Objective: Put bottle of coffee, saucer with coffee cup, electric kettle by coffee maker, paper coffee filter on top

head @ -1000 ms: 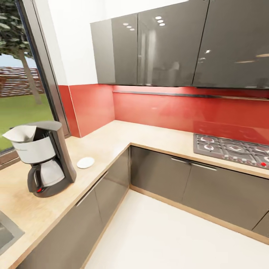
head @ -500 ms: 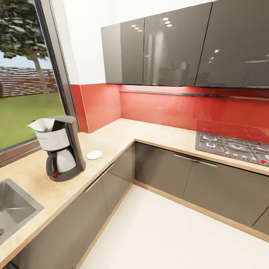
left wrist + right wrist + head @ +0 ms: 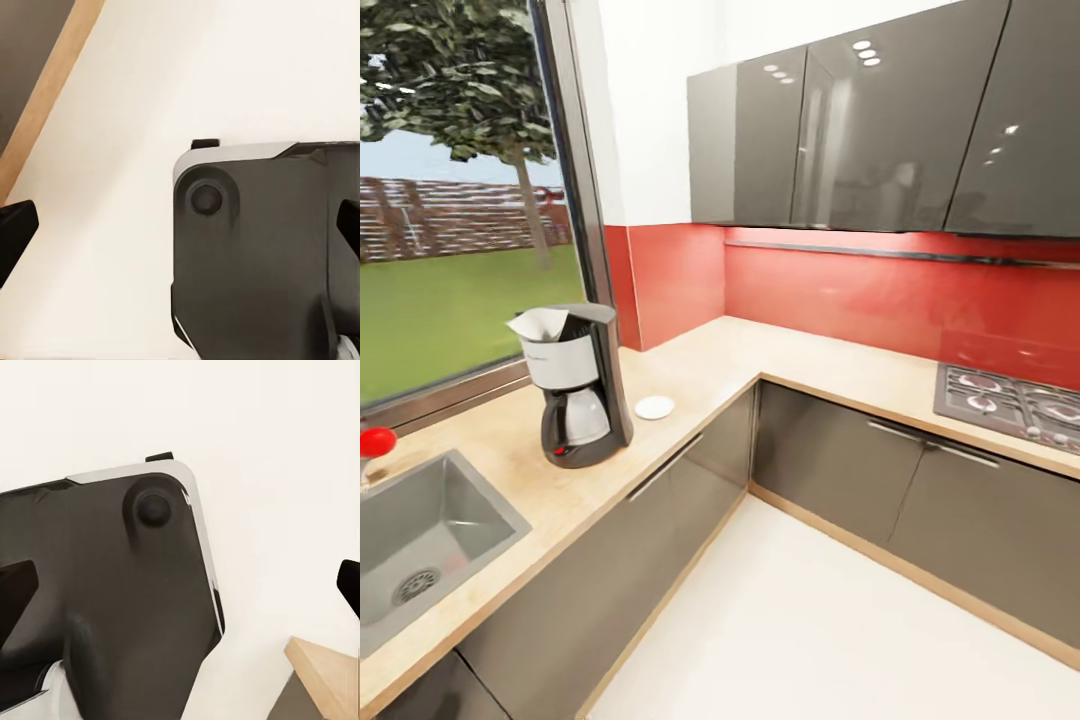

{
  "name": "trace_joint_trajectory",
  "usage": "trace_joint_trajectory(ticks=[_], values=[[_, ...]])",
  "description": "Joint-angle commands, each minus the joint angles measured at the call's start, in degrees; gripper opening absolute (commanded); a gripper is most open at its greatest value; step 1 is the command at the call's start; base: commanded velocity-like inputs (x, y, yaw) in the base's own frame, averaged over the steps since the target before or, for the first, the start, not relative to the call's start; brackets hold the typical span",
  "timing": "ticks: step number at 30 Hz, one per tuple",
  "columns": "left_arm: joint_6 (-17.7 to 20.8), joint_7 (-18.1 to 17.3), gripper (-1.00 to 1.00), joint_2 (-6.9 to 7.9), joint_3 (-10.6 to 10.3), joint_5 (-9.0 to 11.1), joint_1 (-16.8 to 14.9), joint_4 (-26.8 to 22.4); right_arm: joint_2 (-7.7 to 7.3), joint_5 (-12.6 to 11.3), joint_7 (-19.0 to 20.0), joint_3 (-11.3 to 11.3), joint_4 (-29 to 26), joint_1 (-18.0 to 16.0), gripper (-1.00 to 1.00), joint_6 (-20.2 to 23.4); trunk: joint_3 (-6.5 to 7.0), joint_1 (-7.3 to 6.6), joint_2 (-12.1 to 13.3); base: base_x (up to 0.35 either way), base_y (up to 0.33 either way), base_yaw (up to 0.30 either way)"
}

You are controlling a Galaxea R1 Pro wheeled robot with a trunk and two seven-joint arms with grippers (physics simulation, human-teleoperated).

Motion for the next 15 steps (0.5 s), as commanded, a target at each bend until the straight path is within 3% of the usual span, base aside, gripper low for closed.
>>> trace_joint_trajectory(ticks=[1,15], values=[[-0.1,0.4,1.0,-0.02,0.2,-0.6,-0.1,0.1,0.01,-0.2,0.0,-0.2,0.0,0.0,1.0,-0.1,-0.12,0.03,-0.1,0.0,0.0,0.276],[-0.2,0.4,1.0,-0.11,0.1,-0.6,-0.1,0.0,0.02,-0.2,0.0,-0.2,0.0,0.0,1.0,-0.1,-0.12,0.03,-0.1,0.0,0.0,0.276]])
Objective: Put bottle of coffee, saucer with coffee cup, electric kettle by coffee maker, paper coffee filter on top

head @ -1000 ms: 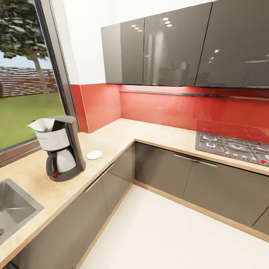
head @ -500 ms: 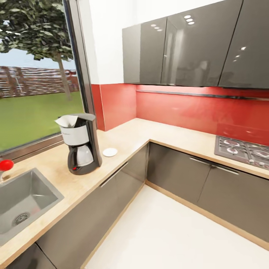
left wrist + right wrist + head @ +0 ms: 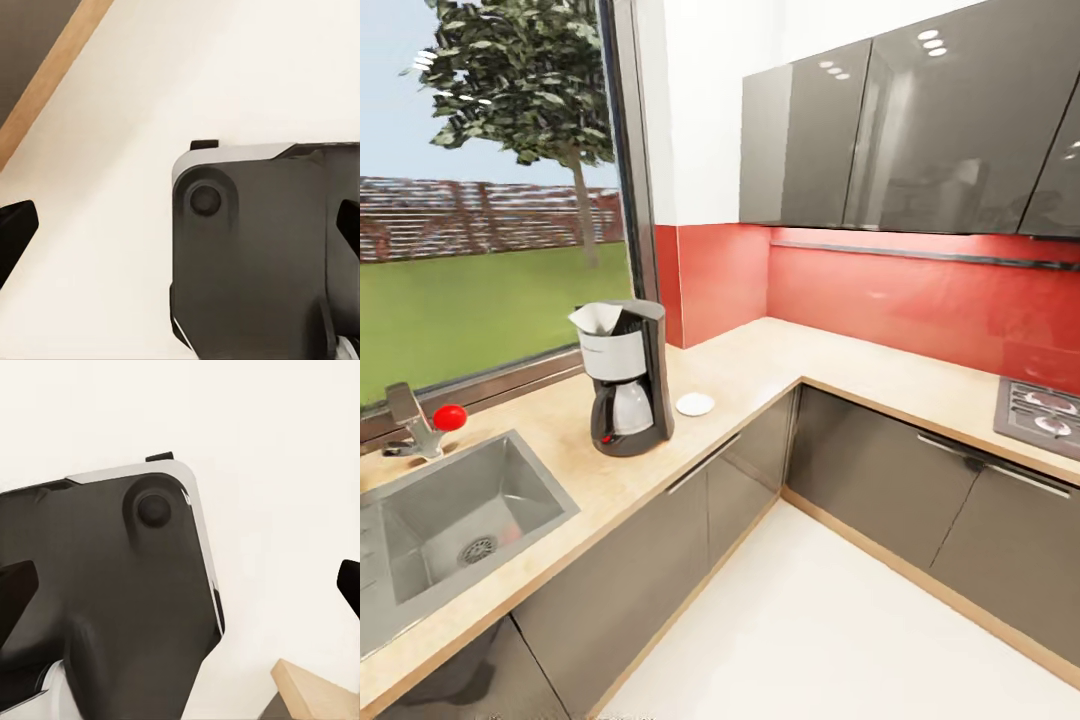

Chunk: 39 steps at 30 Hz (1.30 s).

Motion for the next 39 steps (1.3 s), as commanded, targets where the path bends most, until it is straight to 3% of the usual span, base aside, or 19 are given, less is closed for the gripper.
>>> trace_joint_trajectory(ticks=[1,15,39], values=[[-0.1,0.3,1.0,-0.04,0.2,-0.6,-0.1,0.1,0.01,-0.2,0.0,-0.2,0.0,0.0,1.0,-0.1,-0.12,0.03,-0.1,0.0,0.0,0.276],[-0.1,0.3,1.0,-0.08,0.1,-0.7,-0.1,0.0,0.01,-0.2,0.0,-0.2,0.0,0.0,1.0,-0.1,-0.12,0.03,-0.1,0.0,-0.129,0.276],[-0.1,0.3,1.0,-0.02,0.1,-0.6,-0.1,0.0,0.01,-0.2,0.0,-0.2,0.0,0.0,1.0,-0.1,-0.12,0.03,-0.1,0.0,-0.006,0.276]])
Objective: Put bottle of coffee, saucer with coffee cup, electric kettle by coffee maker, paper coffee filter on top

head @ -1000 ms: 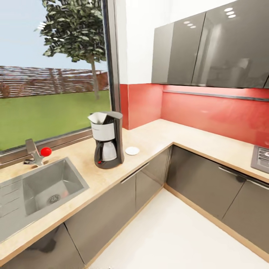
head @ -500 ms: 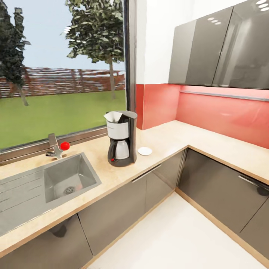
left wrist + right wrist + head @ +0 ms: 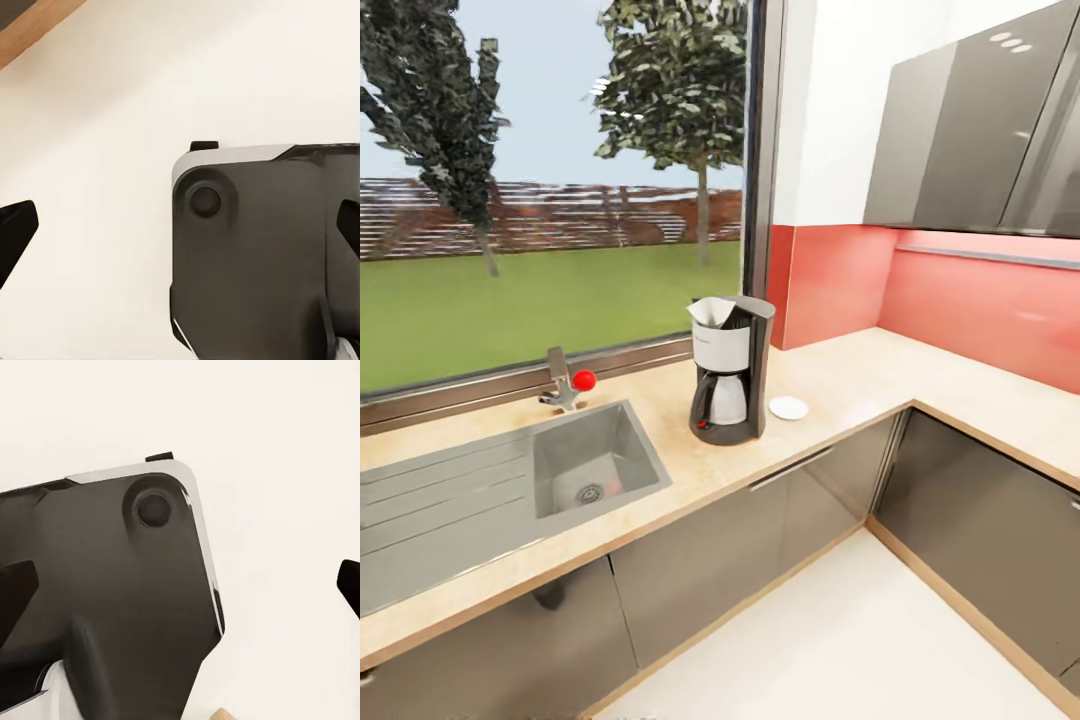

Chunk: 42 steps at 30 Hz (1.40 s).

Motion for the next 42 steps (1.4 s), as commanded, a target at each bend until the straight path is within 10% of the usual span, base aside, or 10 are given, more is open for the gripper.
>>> trace_joint_trajectory(ticks=[1,42], values=[[-0.1,0.4,1.0,-0.02,0.2,-0.6,-0.1,0.1,0.01,-0.2,0.0,-0.2,0.0,0.0,1.0,-0.1,-0.12,0.03,-0.1,0.0,0.0,0.276],[-0.1,0.4,1.0,0.0,0.3,-0.6,-0.1,0.1,0.03,-0.2,-0.1,-0.2,0.0,0.0,1.0,-0.1,-0.12,0.03,-0.1,0.0,0.04,0.276]])
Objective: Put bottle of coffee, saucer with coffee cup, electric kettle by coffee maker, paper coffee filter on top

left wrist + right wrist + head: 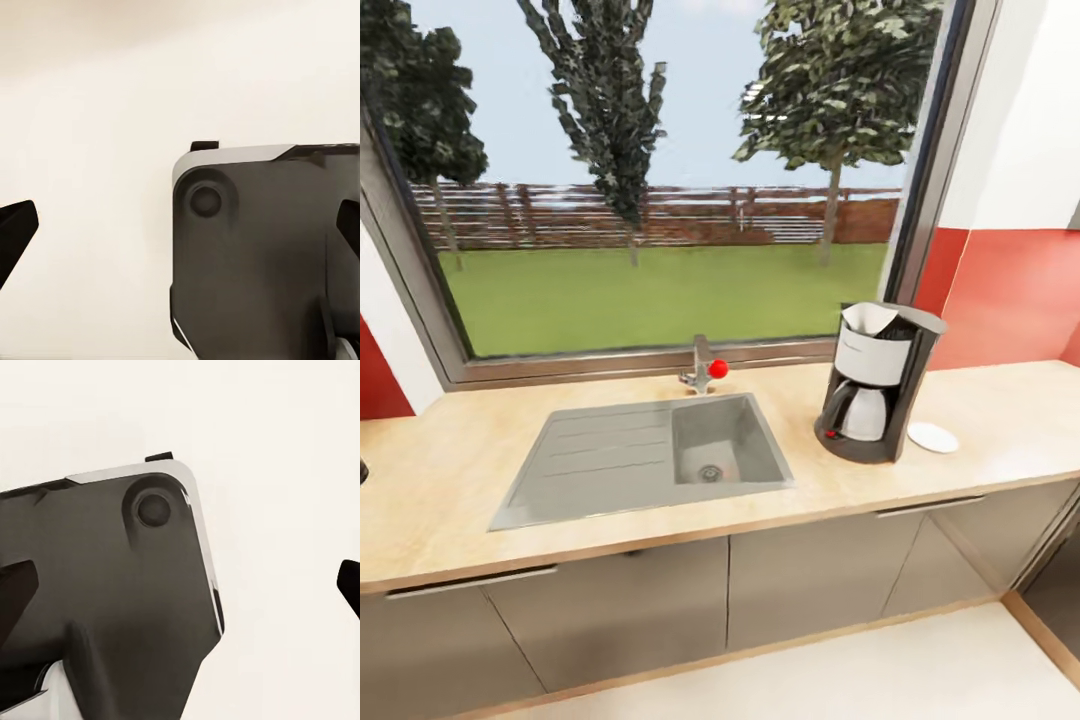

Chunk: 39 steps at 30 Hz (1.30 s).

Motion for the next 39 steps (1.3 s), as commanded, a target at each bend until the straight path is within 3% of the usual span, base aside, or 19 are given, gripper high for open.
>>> trace_joint_trajectory(ticks=[1,39], values=[[-0.1,0.3,1.0,0.01,0.2,-0.6,-0.1,0.1,0.02,-0.2,0.0,-0.2,0.0,0.0,1.0,-0.2,-0.12,0.04,-0.1,0.0,0.28,0.276],[0.1,0.3,1.0,0.22,0.3,-0.4,-0.1,0.0,0.05,-0.2,0.1,-0.2,0.0,0.0,1.0,-0.2,-0.12,0.04,-0.1,0.0,0.302,0.276]])
